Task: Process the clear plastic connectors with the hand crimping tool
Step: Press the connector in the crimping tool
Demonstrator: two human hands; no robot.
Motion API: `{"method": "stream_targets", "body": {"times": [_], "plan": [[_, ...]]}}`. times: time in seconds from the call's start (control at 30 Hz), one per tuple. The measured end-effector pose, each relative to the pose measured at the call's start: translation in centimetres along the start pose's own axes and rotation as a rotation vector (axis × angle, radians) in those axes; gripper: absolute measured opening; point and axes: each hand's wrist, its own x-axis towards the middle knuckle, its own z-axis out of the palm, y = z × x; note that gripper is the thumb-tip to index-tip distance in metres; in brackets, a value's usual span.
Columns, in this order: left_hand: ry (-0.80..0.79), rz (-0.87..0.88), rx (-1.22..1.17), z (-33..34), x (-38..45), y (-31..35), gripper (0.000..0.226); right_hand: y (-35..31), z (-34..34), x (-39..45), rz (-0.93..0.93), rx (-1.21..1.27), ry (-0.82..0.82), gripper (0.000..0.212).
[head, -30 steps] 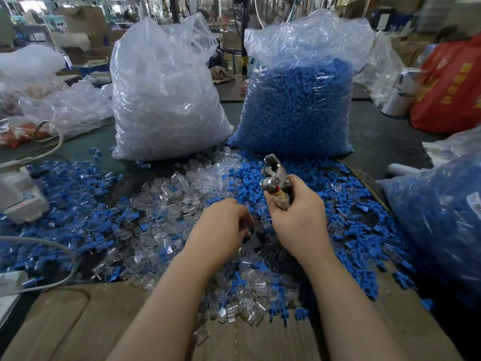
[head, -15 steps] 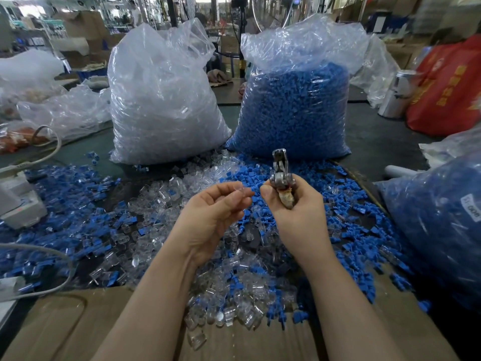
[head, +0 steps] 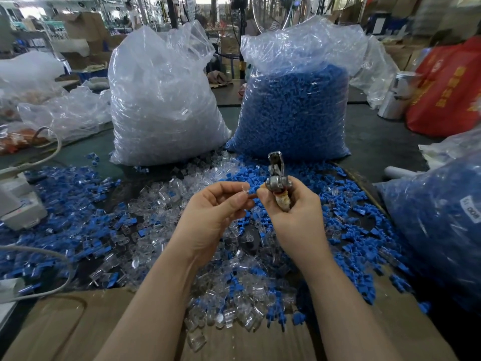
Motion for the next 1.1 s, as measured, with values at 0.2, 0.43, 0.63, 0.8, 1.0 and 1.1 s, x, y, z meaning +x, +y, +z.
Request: {"method": "stream_targets", "body": {"times": [0.2, 0.43, 0.63, 0.8, 1.0, 1.1], "plan": [[0.014, 0.028, 0.002, 0.39, 0.01, -0.12, 0.026, -0.07, 0.07, -0.06, 0.0, -0.008, -0.009, 0.019], [0.028, 0.048, 0.038, 0.24, 0.02, -0.06, 0.033, 0.11, 0.01, 0.01, -0.001, -0.023, 0.011, 0.019], [0.063, 0.105, 0.123, 0.36, 0.27, -0.29, 0.032, 0.09, 0.05, 0.04, -0.017, -0.046, -0.02, 0.025], [0.072, 0.122, 0.185, 0.04, 0.28, -0.33, 0.027, 0.12, -0.12, -0.03, -0.019, -0.06, -0.044, 0.025], [0.08, 0.121, 0.213, -0.03, 0.24, -0.31, 0.029, 0.31, -0.23, 0.01, -0.017, -0.096, -0.056, 0.024], [0.088, 0.118, 0.186, -0.07, 0.22, -0.41, 0.018, 0.4, -0.45, -0.01, 0.002, -0.089, -0.057, 0.017]]}}
